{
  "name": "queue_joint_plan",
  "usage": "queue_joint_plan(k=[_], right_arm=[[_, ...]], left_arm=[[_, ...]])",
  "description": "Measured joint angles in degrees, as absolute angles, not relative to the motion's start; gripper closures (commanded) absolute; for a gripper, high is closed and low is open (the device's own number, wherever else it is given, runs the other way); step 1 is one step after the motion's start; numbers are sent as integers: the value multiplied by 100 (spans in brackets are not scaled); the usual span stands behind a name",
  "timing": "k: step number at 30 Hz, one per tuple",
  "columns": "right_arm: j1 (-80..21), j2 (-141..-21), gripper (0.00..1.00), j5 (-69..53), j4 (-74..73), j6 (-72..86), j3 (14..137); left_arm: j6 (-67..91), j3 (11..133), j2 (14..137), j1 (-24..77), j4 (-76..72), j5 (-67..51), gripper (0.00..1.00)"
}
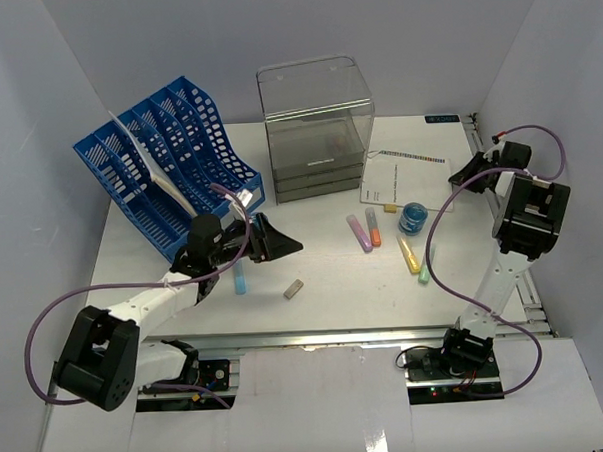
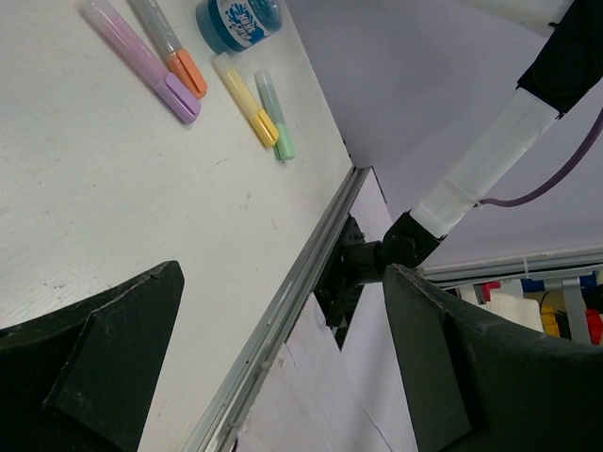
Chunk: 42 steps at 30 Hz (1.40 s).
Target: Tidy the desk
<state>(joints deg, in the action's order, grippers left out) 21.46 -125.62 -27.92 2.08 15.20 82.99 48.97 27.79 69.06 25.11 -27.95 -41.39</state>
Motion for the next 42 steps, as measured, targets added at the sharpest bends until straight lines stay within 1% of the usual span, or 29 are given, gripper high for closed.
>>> queue_joint_plan(k=[10, 19, 24, 38, 42], right_arm=[[2497, -12047, 92, -4112, 1698, 3187, 6800], [2573, -11599, 92, -4723, 3352, 4733, 5934], [2632, -11544, 92, -4967, 4129, 5470, 5672], [2709, -11514, 92, -5078, 4265, 5603, 5570], [2738, -11362, 92, -5135, 4335, 5865, 5435]], left_arm=[[5195, 3148, 7944, 2843, -3344, -4079, 2], [5345, 3795, 9007, 3147, -3617, -3855, 2], [5376, 4131, 9487, 3229, -3653, -3757, 2], [5232, 4252, 9573, 3330, -3486, -3575, 2], [5170, 4252, 9568, 3341, -3454, -3533, 2]])
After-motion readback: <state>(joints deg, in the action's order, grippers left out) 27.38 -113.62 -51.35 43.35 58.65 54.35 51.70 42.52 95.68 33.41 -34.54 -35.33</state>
